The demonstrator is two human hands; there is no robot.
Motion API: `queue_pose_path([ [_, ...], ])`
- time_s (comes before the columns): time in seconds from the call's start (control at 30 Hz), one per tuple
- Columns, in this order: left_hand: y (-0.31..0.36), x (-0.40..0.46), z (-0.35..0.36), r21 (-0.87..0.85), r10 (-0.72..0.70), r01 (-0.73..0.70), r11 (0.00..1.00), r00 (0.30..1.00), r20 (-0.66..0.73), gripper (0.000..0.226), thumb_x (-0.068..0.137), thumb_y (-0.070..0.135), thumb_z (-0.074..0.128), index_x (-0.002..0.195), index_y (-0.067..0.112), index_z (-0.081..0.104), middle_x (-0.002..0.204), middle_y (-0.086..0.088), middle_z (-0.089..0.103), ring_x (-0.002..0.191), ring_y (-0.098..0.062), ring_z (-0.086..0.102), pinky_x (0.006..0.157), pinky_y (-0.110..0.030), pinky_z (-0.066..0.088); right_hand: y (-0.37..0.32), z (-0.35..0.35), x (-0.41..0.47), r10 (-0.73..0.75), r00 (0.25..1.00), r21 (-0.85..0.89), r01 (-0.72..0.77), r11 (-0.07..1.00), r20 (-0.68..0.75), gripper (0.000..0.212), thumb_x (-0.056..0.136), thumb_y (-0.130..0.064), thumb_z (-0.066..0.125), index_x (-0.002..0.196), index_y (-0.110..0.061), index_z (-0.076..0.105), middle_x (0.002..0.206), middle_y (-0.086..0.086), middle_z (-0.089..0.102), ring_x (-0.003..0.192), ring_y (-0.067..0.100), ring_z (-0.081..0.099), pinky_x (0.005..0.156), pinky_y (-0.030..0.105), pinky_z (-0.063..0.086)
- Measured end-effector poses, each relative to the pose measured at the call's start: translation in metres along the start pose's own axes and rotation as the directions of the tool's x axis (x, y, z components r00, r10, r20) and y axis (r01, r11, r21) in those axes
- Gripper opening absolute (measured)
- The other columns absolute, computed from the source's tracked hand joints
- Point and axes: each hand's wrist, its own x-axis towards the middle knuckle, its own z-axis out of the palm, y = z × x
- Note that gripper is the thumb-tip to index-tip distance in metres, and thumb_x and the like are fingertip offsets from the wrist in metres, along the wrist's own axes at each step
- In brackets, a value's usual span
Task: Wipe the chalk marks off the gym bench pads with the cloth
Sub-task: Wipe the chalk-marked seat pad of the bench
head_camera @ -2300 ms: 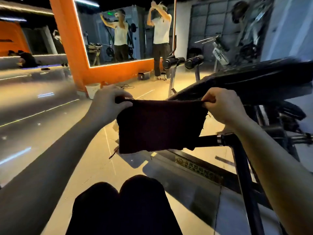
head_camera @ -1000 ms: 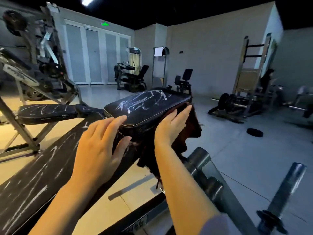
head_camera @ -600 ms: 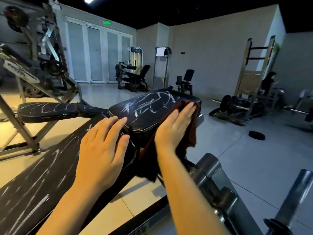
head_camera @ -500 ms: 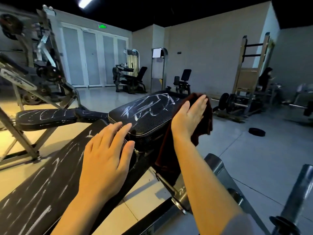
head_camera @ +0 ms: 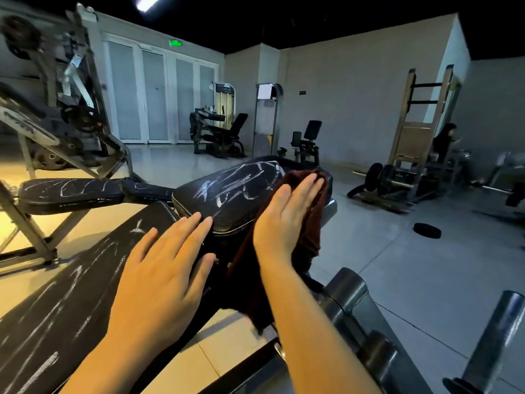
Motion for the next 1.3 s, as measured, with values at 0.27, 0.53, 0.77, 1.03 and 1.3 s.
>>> queue_pose_path([
  [0.27, 0.009, -0.002, -0.004, -0.061, -0.023, 0.016, 0.998, 0.993, -0.118, 0.047, 0.095, 0.038, 0.031, 0.135, 0.024, 0.053, 0.133, 0.002, 0.058, 0.117, -0.015, 0.049, 0.095, -0.035, 0.029, 0.005, -0.026, 0.063, 0.153, 0.969, -0.075, -0.17, 0.983, -0.195, 0.057, 0.107, -0.028, 0.025, 0.156, -0.012, 0.003, 0.164, 0.004, 0.001, 0.15, 0.014, -0.002, 0.119, 0.03, -0.006],
  [0.53, 0.01, -0.002, -0.004, -0.18, -0.079, 0.043, 0.983, 0.977, -0.197, 0.04, 0.093, 0.03, 0.034, 0.124, 0.023, 0.059, 0.123, 0.007, 0.063, 0.11, -0.006, 0.05, 0.092, -0.029, 0.031, -0.009, 0.007, -0.023, -0.046, 0.995, -0.059, 0.051, 0.997, 0.09, 0.057, 0.105, -0.038, 0.021, 0.153, -0.026, -0.006, 0.158, -0.017, -0.021, 0.121, -0.029, -0.025, 0.093, -0.007, -0.012],
  [0.77, 0.007, -0.002, -0.003, -0.165, -0.075, 0.05, 0.985, 0.985, -0.154, 0.04, 0.095, 0.033, 0.032, 0.126, 0.026, 0.057, 0.125, 0.008, 0.062, 0.111, -0.007, 0.049, 0.09, -0.025, 0.026, 0.009, -0.03, 0.085, 0.044, 0.993, -0.062, -0.051, 0.997, -0.112, 0.05, 0.106, -0.03, 0.026, 0.154, -0.018, 0.022, 0.161, -0.005, 0.022, 0.148, 0.009, 0.014, 0.122, 0.032, 0.007],
  [1.03, 0.007, -0.002, 0.0, -0.146, -0.082, 0.059, 0.987, 0.984, -0.158, 0.041, 0.095, 0.031, 0.032, 0.126, 0.025, 0.057, 0.125, 0.005, 0.062, 0.113, -0.01, 0.05, 0.088, -0.028, 0.029, 0.006, -0.011, 0.032, 0.056, 0.993, -0.164, -0.073, 0.984, -0.104, 0.061, 0.103, -0.035, 0.025, 0.155, -0.016, 0.001, 0.163, 0.001, -0.011, 0.148, 0.011, -0.012, 0.12, 0.03, -0.011],
  [1.3, 0.007, -0.003, -0.001, -0.13, -0.089, 0.07, 0.989, 0.985, -0.147, 0.042, 0.095, 0.033, 0.03, 0.125, 0.023, 0.059, 0.123, 0.004, 0.064, 0.113, -0.013, 0.054, 0.09, -0.033, 0.035, -0.006, -0.032, -0.067, -0.14, 0.894, -0.085, 0.194, 0.977, 0.426, 0.056, 0.098, -0.049, 0.015, 0.139, -0.046, -0.022, 0.145, -0.034, -0.037, 0.138, -0.008, -0.028, 0.119, 0.024, -0.003],
])
